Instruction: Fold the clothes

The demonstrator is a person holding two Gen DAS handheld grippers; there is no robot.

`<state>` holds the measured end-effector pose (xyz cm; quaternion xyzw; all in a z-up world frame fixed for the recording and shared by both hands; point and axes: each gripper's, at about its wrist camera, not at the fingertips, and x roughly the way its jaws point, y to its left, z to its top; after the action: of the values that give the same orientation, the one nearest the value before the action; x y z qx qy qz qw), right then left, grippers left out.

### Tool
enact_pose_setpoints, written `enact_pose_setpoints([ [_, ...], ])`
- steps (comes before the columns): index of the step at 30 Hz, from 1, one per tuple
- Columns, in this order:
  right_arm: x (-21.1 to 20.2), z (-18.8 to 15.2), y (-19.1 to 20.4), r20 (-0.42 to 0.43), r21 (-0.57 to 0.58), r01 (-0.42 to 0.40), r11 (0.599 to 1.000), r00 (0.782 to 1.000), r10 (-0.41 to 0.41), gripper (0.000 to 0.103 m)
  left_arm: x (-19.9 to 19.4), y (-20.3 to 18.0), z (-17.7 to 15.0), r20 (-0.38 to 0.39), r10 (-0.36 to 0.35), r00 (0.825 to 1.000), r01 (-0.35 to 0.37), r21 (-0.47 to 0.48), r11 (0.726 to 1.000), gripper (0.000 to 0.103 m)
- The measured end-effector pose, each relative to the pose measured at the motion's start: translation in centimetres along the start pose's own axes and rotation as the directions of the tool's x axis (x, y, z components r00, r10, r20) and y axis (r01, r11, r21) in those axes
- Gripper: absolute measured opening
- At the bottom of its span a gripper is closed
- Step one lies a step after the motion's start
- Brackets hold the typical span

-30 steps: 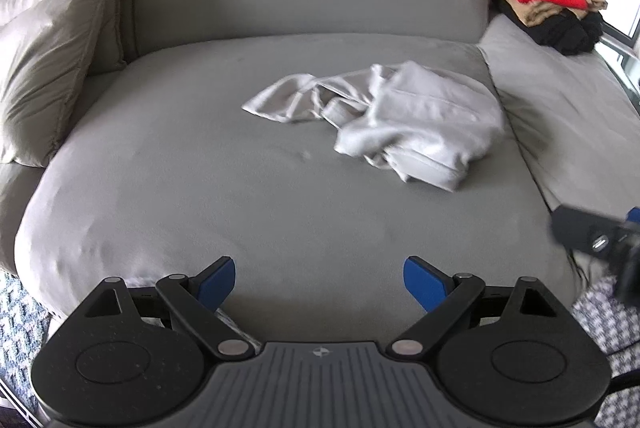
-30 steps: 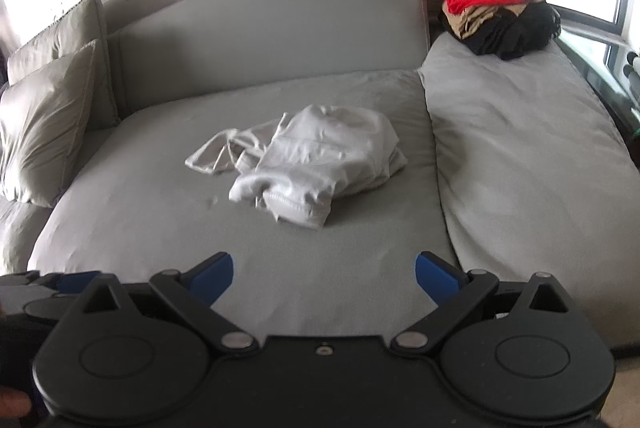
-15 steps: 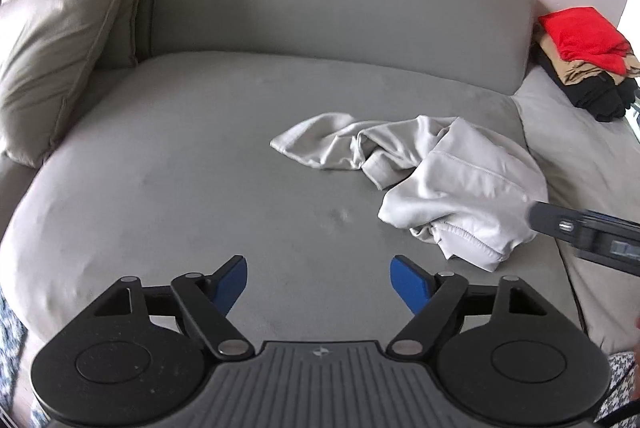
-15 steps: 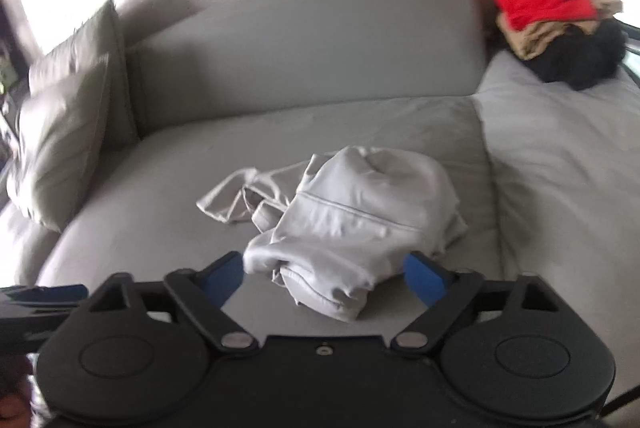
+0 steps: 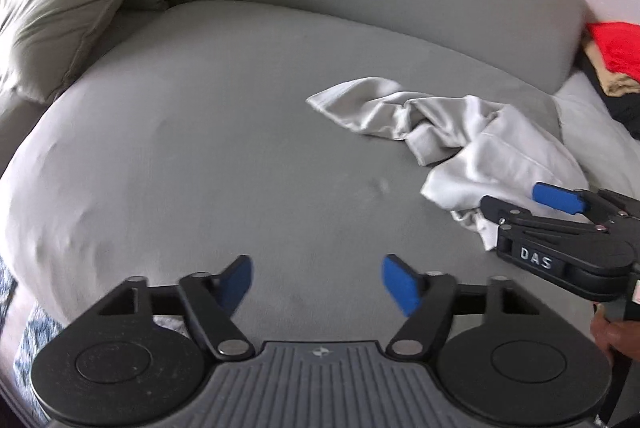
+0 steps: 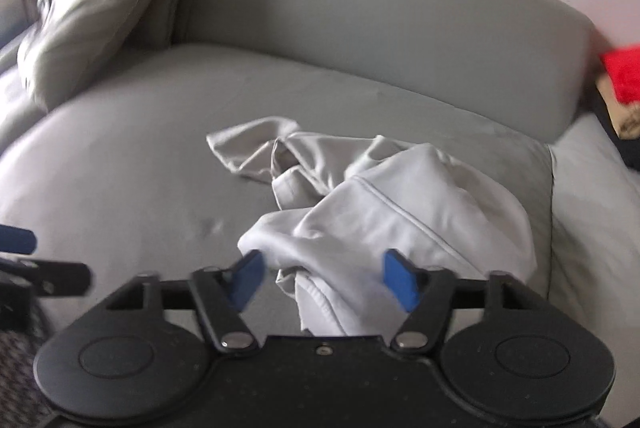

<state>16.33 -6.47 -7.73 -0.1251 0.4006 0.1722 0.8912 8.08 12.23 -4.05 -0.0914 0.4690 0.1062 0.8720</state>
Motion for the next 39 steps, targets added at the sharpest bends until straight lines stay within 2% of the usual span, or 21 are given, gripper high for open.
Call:
enact_pose_setpoints([
  [1,0.4,0.1,0.3,-0.011,-0.026,0.022,0.999,1.000,-0.022,0.039,-0.2,-0.1,-0.1,0.013,0.011,1.000,-0.011,0.009,1.000,0.070],
  [2,0.7,0.1,0.5,-0.016,-0.044,0.040,0.998,0.999,-0.041,0.016,-0.5,-0.2,-0.1,0.023,0.011,1.000,-0.011,0.026,1.000,0.072],
  [3,1.0,0.2,0.7,-0.022,-0.062,0.058,0.996,0.998,-0.059,0.005,-0.8,-0.5,-0.1,0.031,0.008,0.999,-0.009,0.045,0.999,0.079],
  [4,0.9,0.3,0.4,-0.018,-0.047,0.061,0.997,0.998,-0.062,0.005,-1.1,-0.7,-0.1,0.040,0.006,0.999,-0.008,0.061,0.998,0.083],
  [6,-0.1,0.7,-0.8,0.010,0.042,0.046,0.998,0.999,-0.047,0.004,-1.7,-1.3,-0.1,0.059,-0.005,0.998,0.000,0.088,0.996,0.080],
  [8,-2.3,0.9,-3.4,0.075,0.203,0.017,0.979,0.997,-0.033,0.003,-2.4,-1.7,-0.1,0.063,-0.056,0.996,0.051,0.087,0.995,0.079],
  [9,-3.9,0.7,-5.3,0.118,0.303,-0.010,0.953,0.993,-0.027,0.003,-2.6,-1.8,0.0,0.059,-0.077,0.995,0.073,0.079,0.994,0.079],
  [11,-7.2,0.0,-9.2,0.203,0.491,-0.065,0.869,0.978,-0.042,0.003,-3.2,-2.2,0.0,0.055,-0.117,0.992,0.112,0.090,0.990,0.079],
  [14,-12.6,-4.0,-15.3,0.286,0.737,-0.132,0.663,0.949,-0.130,0.003,-4.3,-3.1,-0.4,0.060,-0.187,0.981,0.178,0.129,0.976,0.076],
  [15,-14.0,-5.9,-17.0,0.293,0.802,-0.155,0.577,0.944,-0.153,0.003,-4.7,-3.4,-0.6,0.062,-0.210,0.976,0.199,0.143,0.969,0.074],
  [17,-16.0,-10.5,-19.0,0.234,0.888,-0.131,0.441,0.954,-0.187,0.003,-5.3,-4.3,-1.1,0.060,-0.258,0.964,0.242,0.196,0.950,0.068],
  [18,-16.4,-12.2,-19.3,0.184,0.904,-0.090,0.418,0.964,-0.190,0.004,-5.5,-5.1,-1.4,0.056,-0.267,0.962,0.249,0.221,0.943,0.066],
  [20,-16.1,-14.4,-18.5,0.038,0.877,0.040,0.479,0.988,-0.152,0.009,-5.5,-6.5,-2.2,0.046,-0.278,0.959,0.257,0.261,0.930,0.066],
  [22,-16.2,-15.7,-17.2,-0.041,0.837,0.099,0.538,0.992,-0.118,0.013,-5.4,-7.6,-2.7,0.026,-0.285,0.958,0.267,0.282,0.922,0.067],
  [23,-16.7,-16.1,-16.5,-0.037,0.823,0.097,0.560,0.992,-0.117,0.017,-5.3,-8.1,-3.1,0.017,-0.289,0.957,0.273,0.286,0.919,0.067],
  [26,-18.2,-16.1,-14.5,0.007,0.778,0.074,0.624,0.992,-0.127,0.047,-5.1,-9.0,-3.3,0.003,-0.295,0.956,0.280,0.302,0.911,0.067],
  [27,-18.5,-15.6,-14.1,0.035,0.760,0.057,0.647,0.991,-0.129,0.051,-5.1,-9.2,-3.3,0.004,-0.296,0.955,0.280,0.309,0.909,0.067],
  [29,-18.6,-13.8,-13.2,0.081,0.714,0.031,0.700,0.989,-0.126,0.052,-5.3,-9.5,-3.0,0.005,-0.308,0.951,0.290,0.320,0.902,0.066],
  [32,-18.8,-11.4,-11.5,0.147,0.617,-0.005,0.787,0.983,-0.109,0.064,-5.8,-9.4,-3.0,0.015,-0.334,0.942,0.310,0.336,0.889,0.064],
  [36,-15.0,-8.8,-9.0,0.107,0.415,-0.010,0.910,0.994,-0.038,0.067,-5.5,-8.9,-3.4,0.020,-0.346,0.938,0.318,0.347,0.882,0.059],
  [39,-11.6,-7.1,-7.4,0.048,0.257,-0.017,0.966,0.999,0.005,0.063,-5.1,-8.4,-3.6,0.016,-0.347,0.938,0.321,0.340,0.884,0.058],
])
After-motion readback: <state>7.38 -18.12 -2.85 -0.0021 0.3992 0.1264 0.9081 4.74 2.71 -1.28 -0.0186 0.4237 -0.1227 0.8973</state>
